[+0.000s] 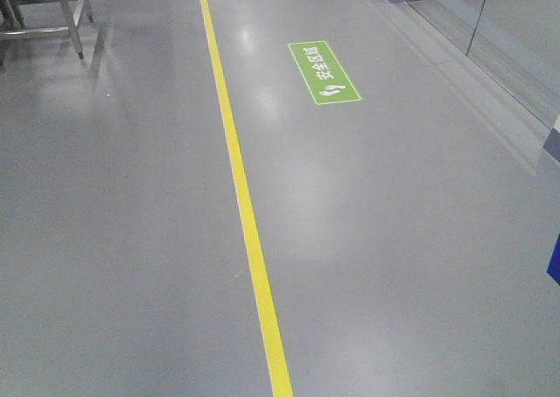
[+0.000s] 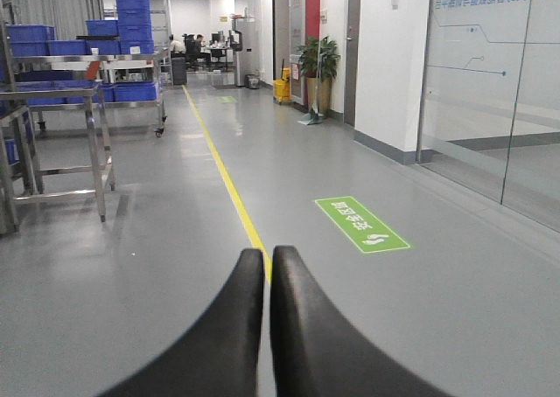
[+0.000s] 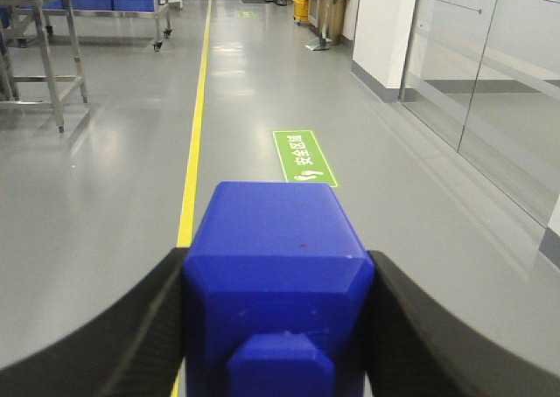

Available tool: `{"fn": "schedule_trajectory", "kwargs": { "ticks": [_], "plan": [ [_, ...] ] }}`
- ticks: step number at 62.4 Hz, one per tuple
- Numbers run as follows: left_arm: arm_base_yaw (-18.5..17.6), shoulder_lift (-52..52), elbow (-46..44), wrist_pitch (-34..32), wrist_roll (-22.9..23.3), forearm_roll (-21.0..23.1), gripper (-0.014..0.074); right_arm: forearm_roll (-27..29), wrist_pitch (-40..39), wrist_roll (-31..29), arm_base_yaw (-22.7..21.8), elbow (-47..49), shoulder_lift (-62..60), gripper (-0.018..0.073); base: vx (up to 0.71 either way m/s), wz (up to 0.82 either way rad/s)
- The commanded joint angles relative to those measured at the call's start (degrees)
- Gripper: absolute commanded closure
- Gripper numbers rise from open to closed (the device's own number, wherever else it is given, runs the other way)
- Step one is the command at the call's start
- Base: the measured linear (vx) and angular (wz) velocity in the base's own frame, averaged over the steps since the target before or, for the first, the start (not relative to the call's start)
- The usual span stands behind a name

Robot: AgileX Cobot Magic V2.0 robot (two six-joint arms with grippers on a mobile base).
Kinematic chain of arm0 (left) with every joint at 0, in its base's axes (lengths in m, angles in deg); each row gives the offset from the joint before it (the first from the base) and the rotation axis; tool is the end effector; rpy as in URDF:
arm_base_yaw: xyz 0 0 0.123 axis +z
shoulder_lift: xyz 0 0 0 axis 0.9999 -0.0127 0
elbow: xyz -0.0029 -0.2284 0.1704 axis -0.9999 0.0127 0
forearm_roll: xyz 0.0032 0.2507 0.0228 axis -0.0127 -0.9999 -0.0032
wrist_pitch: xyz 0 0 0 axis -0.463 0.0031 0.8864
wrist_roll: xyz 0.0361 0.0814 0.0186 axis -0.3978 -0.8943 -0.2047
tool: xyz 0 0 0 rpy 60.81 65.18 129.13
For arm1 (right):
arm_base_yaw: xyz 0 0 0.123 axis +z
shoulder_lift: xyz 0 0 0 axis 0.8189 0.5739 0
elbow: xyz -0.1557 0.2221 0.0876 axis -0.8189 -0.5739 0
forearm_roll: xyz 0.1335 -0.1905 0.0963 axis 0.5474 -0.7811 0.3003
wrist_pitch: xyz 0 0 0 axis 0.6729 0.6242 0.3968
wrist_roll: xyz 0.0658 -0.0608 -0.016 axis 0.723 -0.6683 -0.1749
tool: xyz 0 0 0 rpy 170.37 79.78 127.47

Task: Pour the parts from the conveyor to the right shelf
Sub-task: 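Drive away from the conveyor holding the block in the right gripper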

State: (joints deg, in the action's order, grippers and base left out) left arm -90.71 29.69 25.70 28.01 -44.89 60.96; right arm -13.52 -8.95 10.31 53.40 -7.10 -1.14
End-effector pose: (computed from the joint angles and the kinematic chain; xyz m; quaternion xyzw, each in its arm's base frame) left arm 0.0566 -0.0013 0.2012 0.0292 0.6940 0.0129 0.7193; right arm 0.0582 0.0047 0.2621 -0.0212 0.7614 0.0096 0.6478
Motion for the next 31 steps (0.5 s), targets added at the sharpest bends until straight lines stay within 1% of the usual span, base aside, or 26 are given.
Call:
{"fn": "schedule_trajectory", "kwargs": {
  "ticks": [1, 16, 31],
  "plan": [
    [-0.03, 0.75, 1.75, -4.29, 0.16, 0.16, 0.0603, 0.09, -4.47, -0.36, 0.08, 1.7, 0.47, 0.0568, 0.22, -0.13],
    [-0.03, 0.75, 1.75, -4.29, 0.16, 0.16, 0.0603, 0.09, -4.47, -0.36, 0.08, 1.7, 0.47, 0.0568, 0.29, -0.01],
    [-0.03, 0.75, 1.75, -4.29, 0.16, 0.16, 0.0603, 0.09, -4.47, -0.36, 0.08, 1.7, 0.47, 0.0568, 0.43, 0.24]
  ]
}}
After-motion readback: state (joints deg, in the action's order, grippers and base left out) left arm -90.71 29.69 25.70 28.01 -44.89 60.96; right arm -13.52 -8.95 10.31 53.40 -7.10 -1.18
